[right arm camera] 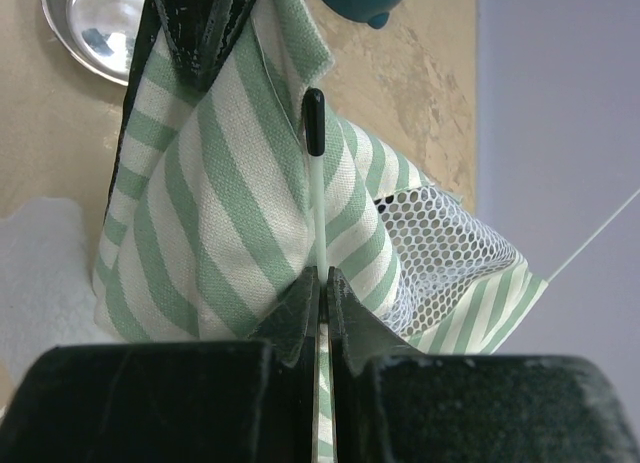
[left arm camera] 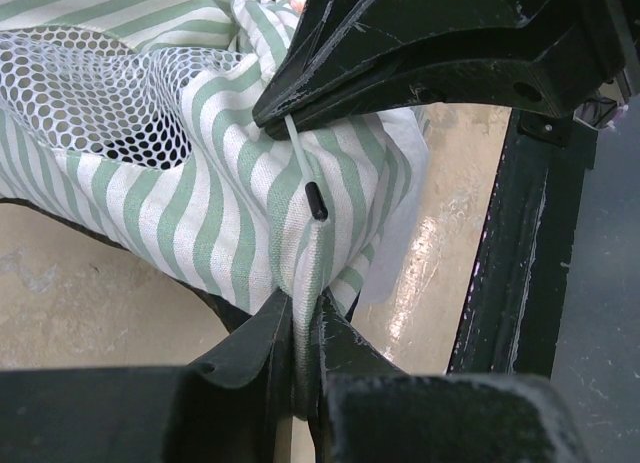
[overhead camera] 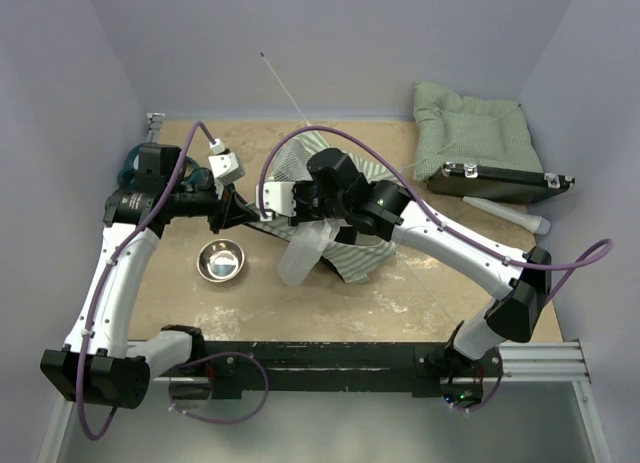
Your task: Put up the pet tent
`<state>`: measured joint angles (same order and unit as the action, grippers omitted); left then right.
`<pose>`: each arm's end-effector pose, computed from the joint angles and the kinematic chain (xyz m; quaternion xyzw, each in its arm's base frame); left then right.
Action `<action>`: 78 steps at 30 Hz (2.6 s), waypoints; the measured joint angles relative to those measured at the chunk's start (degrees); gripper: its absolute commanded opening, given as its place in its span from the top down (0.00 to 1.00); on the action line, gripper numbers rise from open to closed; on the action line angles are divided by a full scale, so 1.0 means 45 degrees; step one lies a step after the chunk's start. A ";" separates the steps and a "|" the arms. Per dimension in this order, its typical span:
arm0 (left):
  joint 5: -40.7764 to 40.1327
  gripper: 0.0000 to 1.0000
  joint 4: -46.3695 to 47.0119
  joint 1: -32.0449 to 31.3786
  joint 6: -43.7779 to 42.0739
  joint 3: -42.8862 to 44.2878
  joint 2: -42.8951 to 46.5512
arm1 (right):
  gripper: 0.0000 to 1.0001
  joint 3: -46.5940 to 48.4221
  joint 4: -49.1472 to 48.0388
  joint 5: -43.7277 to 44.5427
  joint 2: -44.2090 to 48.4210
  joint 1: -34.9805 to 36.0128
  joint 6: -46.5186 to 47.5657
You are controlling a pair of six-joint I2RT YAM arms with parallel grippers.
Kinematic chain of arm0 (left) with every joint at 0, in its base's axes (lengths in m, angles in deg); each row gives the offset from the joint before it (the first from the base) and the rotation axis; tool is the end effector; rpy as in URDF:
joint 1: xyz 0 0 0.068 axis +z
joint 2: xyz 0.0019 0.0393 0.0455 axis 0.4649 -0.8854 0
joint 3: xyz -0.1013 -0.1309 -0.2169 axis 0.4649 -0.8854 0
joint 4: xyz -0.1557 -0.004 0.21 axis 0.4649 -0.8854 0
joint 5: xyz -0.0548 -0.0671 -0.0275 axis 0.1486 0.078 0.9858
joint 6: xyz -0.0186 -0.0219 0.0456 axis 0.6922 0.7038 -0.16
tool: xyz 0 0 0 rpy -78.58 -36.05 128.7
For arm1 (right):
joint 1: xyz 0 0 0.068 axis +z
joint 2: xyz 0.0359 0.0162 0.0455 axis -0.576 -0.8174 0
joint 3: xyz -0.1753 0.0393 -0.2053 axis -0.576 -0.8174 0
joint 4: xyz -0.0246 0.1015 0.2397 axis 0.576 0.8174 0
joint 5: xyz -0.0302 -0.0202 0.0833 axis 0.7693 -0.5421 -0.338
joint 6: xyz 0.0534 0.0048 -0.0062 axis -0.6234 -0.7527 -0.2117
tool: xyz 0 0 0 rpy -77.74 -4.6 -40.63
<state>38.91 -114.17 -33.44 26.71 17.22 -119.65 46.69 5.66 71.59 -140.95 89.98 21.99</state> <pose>0.2018 -0.0501 0.3752 0.4162 0.7255 -0.3615 0.4119 0.2044 0.2956 0.3837 -0.6849 0.5266 0.0752 0.4979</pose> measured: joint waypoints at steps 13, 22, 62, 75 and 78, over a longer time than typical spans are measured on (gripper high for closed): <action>0.0087 1.00 -0.0160 0.0024 0.0000 0.0005 -0.0083 | 1.00 -0.0005 0.0034 0.0403 -0.0010 0.0233 0.0180; 0.0092 1.00 -0.0282 0.0024 0.0000 0.0005 -0.0311 | 1.00 -0.0005 0.0039 0.0670 -0.0087 0.0500 0.0393; 0.0223 1.00 0.0010 0.0024 -0.0141 -0.0476 -0.0087 | 1.00 -0.0738 -0.0160 0.0947 0.0529 0.0588 0.0073; 0.0359 1.00 0.0000 0.0024 -0.0359 -0.0476 0.0024 | 1.00 -0.0738 -0.0228 0.0947 0.0369 0.0568 -0.0078; 0.0384 1.00 0.0000 0.0024 -0.0534 -0.0525 0.0155 | 1.00 -0.0738 -0.0282 0.0913 0.0311 0.0466 -0.0238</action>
<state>40.64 -114.17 -33.33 24.31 14.86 -118.95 43.37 4.39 75.70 -139.55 92.08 20.92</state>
